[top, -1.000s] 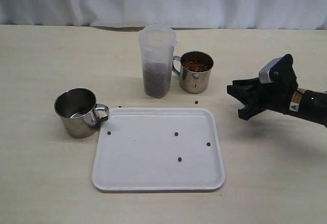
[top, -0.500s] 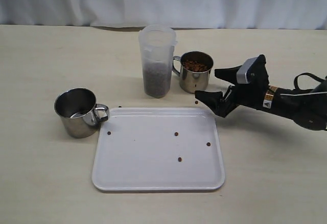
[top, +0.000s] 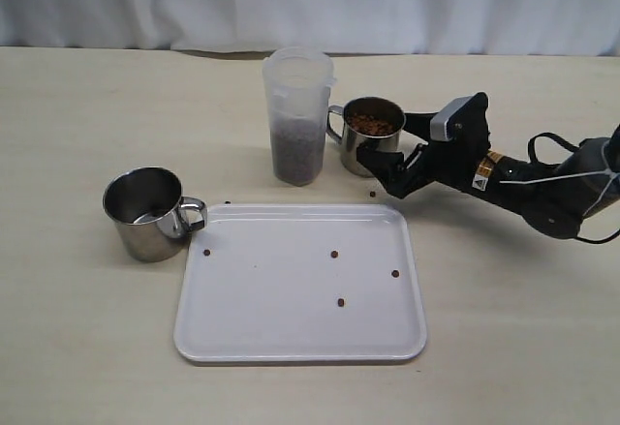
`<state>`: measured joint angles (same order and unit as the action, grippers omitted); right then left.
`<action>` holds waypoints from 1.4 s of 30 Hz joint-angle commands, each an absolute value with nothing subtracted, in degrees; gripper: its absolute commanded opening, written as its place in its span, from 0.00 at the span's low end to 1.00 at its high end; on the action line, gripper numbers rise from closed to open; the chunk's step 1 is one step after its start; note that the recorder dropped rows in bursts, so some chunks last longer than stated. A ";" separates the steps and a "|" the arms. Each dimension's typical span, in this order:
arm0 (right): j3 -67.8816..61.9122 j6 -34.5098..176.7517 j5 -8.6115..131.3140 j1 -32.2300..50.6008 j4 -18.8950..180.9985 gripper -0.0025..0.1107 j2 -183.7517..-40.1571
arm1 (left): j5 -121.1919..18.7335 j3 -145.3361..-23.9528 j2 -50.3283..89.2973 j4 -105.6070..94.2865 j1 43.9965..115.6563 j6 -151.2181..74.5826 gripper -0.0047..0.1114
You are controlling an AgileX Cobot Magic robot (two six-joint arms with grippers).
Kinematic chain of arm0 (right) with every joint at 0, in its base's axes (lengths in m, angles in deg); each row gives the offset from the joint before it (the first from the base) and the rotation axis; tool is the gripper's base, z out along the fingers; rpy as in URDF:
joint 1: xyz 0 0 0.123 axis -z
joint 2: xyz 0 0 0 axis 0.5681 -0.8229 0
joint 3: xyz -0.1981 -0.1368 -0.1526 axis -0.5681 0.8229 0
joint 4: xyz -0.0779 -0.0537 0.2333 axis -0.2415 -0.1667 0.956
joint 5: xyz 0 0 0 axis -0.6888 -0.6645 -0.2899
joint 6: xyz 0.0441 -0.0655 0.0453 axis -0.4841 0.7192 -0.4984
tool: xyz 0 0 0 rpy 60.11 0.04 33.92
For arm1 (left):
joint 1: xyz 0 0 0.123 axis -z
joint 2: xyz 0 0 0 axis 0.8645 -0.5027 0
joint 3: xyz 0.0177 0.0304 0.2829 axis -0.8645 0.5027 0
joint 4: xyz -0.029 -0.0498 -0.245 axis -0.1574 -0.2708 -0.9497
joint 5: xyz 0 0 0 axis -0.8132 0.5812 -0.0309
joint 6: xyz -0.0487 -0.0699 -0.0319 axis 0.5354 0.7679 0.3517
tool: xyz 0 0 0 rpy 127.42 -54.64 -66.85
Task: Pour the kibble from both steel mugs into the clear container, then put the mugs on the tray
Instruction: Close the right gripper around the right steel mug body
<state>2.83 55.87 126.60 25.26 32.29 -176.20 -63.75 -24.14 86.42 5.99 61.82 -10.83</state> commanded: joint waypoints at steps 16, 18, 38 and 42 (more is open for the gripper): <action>0.63 56.43 127.17 23.77 36.61 0.71 -177.19 | -63.68 -23.95 86.76 5.60 62.10 -10.67 0.04; -0.33 56.43 127.43 23.77 36.27 0.71 -177.61 | -63.68 -23.95 86.76 5.60 62.10 -10.67 0.04; -4.89 56.43 128.75 23.77 36.69 0.71 -181.34 | -63.56 -23.95 86.76 5.60 62.10 -10.67 0.04; -5.39 56.43 129.17 23.77 37.53 0.71 -182.02 | -63.56 -23.95 86.76 5.60 62.10 -10.67 0.04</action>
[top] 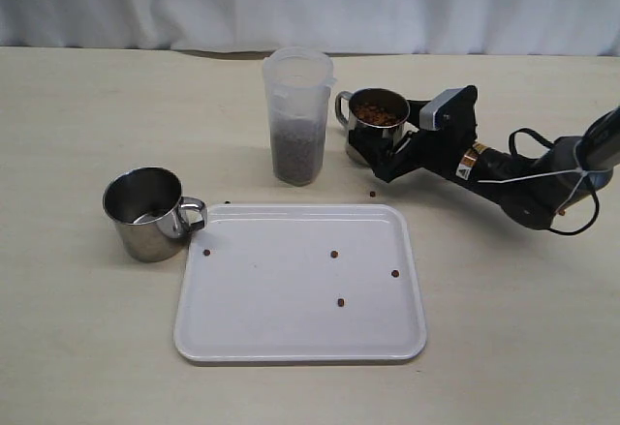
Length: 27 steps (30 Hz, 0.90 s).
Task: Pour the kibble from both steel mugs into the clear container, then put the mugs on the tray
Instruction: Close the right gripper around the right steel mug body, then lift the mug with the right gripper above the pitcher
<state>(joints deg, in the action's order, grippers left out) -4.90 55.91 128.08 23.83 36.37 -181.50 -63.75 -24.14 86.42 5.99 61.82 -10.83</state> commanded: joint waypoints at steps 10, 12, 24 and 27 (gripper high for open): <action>-5.39 56.43 129.15 23.77 38.71 0.71 -182.02 | -63.56 -23.95 86.76 5.60 62.10 -10.67 0.04; -5.39 56.43 129.55 23.77 38.71 0.71 -182.02 | -63.56 -23.95 86.76 5.60 62.10 -10.67 0.04; -5.28 50.65 128.53 24.09 39.80 0.07 -181.91 | -63.56 -23.95 86.76 5.60 62.10 -10.67 0.04; -4.23 50.10 128.29 24.09 39.13 0.07 -179.36 | -63.56 -23.95 86.76 5.60 62.10 -10.67 0.04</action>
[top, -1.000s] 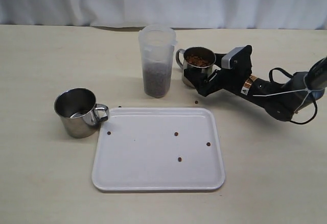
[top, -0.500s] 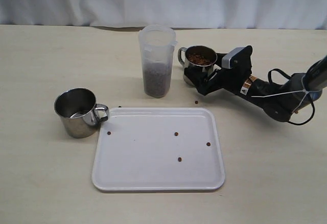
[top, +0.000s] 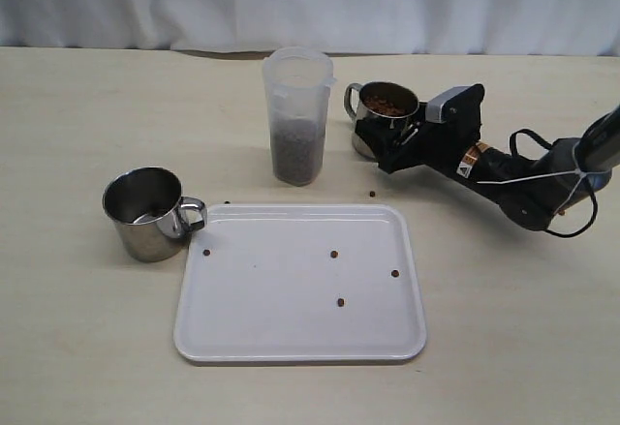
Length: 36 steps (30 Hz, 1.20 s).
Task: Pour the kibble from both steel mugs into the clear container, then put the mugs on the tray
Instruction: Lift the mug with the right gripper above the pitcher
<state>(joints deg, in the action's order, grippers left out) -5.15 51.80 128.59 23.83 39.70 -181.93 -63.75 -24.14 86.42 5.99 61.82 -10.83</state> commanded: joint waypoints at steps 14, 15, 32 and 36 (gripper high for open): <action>3.64 47.84 101.63 23.39 39.67 0.07 -148.96 | -63.65 -23.95 86.76 5.60 62.10 -10.67 0.04; 3.64 47.35 99.07 23.13 39.43 0.07 -146.86 | -63.65 -23.95 86.76 5.60 62.10 -10.67 0.04; -2.44 50.63 69.85 7.01 32.39 0.07 -136.64 | -63.65 -23.95 86.76 5.60 62.10 -10.67 0.04; -5.10 50.77 65.73 4.82 29.96 0.07 -136.64 | -63.65 -23.95 86.76 5.60 62.10 -10.67 0.04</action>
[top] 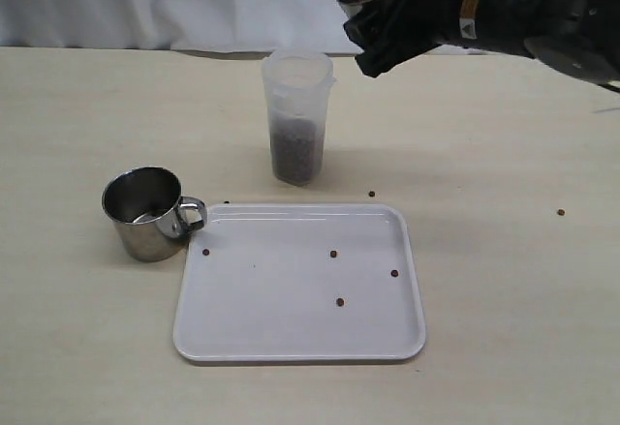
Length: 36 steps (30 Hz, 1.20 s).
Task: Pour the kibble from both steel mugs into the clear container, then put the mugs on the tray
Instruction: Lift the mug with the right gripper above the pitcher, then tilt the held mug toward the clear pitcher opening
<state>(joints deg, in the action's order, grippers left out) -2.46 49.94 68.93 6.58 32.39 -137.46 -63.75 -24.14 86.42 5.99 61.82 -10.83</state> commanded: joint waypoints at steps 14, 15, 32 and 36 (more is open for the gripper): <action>-7.74 51.20 56.18 -0.02 15.40 0.07 -137.44 | -63.51 -23.95 86.76 5.60 62.10 -10.67 0.04; -8.38 51.30 54.93 -0.40 14.48 0.07 -137.89 | -63.51 -23.95 86.76 5.60 62.10 -10.67 0.04; -10.73 51.30 49.18 -3.48 -3.44 0.07 -141.44 | -63.51 -23.95 86.76 5.60 62.10 -10.67 0.04; -10.73 51.30 49.18 -3.48 -5.56 0.07 -141.44 | -63.76 -23.95 86.76 5.60 62.10 -10.67 0.04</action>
<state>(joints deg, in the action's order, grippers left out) -10.12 50.90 49.28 -3.46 -3.89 -141.91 -63.75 -24.14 86.42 5.99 61.82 -10.83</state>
